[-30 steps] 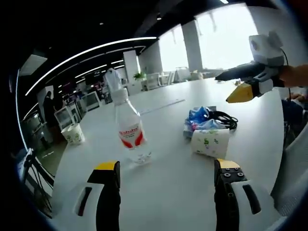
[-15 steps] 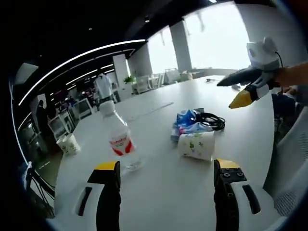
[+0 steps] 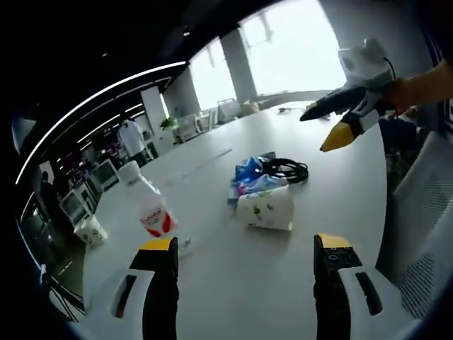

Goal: Arrange the tabletop items into an orderly group along one side of the table until the central work area is clear of visible clutter.

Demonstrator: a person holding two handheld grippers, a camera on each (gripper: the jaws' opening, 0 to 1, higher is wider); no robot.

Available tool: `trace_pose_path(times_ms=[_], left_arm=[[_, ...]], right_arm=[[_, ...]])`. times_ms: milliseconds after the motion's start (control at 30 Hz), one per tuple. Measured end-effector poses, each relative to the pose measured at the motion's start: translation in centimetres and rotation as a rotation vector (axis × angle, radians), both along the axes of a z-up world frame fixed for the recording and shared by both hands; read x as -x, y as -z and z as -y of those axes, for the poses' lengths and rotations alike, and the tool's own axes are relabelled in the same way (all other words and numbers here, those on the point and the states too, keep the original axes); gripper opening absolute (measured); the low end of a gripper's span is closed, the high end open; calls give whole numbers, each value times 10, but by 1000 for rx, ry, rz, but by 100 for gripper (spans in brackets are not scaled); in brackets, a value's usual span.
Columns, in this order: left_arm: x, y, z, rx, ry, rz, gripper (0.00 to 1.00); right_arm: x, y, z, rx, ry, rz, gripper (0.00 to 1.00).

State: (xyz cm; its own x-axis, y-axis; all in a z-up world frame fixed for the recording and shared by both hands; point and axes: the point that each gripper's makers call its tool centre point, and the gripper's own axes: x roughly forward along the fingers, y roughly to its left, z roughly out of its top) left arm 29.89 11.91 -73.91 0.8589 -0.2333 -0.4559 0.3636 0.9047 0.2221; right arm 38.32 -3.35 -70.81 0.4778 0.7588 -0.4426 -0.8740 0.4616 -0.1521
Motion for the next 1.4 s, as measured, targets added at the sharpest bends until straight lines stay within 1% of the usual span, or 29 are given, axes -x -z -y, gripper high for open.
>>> trace_pose_path(times_ms=[167, 233, 333, 400, 467, 500, 533, 600, 667, 733, 833, 967, 1033, 1100, 1167, 1233, 1267, 1300, 1333, 1400], left_arm=[[-3, 0, 1, 10, -3, 2, 75], [-4, -1, 2, 16, -6, 2, 74], [-6, -2, 4, 23, -1, 4, 72], [-7, -2, 7, 26, 5, 9, 72], [-8, -2, 9, 28, 20, 7, 70], [-8, -1, 10, 29, 25, 5, 69], [-8, 0, 11, 26, 25, -1, 69], [-7, 2, 12, 40, 27, -11, 67], [-6, 2, 13, 42, 30, -12, 64], [-6, 2, 13, 43, 26, -13, 63], [-4, 4, 15, 56, 31, -25, 58], [-2, 7, 15, 62, 28, -34, 58], [-1, 8, 15, 67, 25, -39, 57], [-1, 7, 15, 67, 24, -37, 56], [-1, 7, 16, 72, 22, -39, 55], [-2, 7, 16, 77, 19, -38, 54], [-3, 7, 16, 79, 18, -37, 54], [-3, 8, 15, 79, 15, -39, 53], [-3, 8, 15, 79, 14, -41, 52], [-4, 8, 15, 87, 10, -42, 52]], right_arm=[[2, 3, -1, 6, 0, -9, 60], [4, 5, -3, 18, -15, -10, 57], [5, 7, -6, 18, -21, -11, 56], [4, 12, -6, 34, -20, -20, 56], [3, 18, -7, 32, -21, -36, 53], [3, 23, -5, 53, -11, -54, 51], [4, 27, -4, 77, -18, -54, 47], [5, 27, -6, 65, -24, -44, 46], [7, 31, -7, 82, -33, -49, 41], [7, 33, -9, 89, -46, -40, 36], [6, 35, -13, 97, -60, -28, 34], [7, 36, -22, 111, -114, 16, 27], [8, 39, -25, 135, -138, 27, 25], [8, 38, -31, 131, -160, 54, 23], [8, 40, -33, 138, -162, 39, 22], [8, 42, -37, 127, -179, 42, 22], [8, 48, -37, 159, -186, 38, 22], [8, 50, -38, 167, -194, 45, 22], [8, 52, -40, 159, -199, 45, 22], [7, 56, -43, 135, -195, 11, 22]])
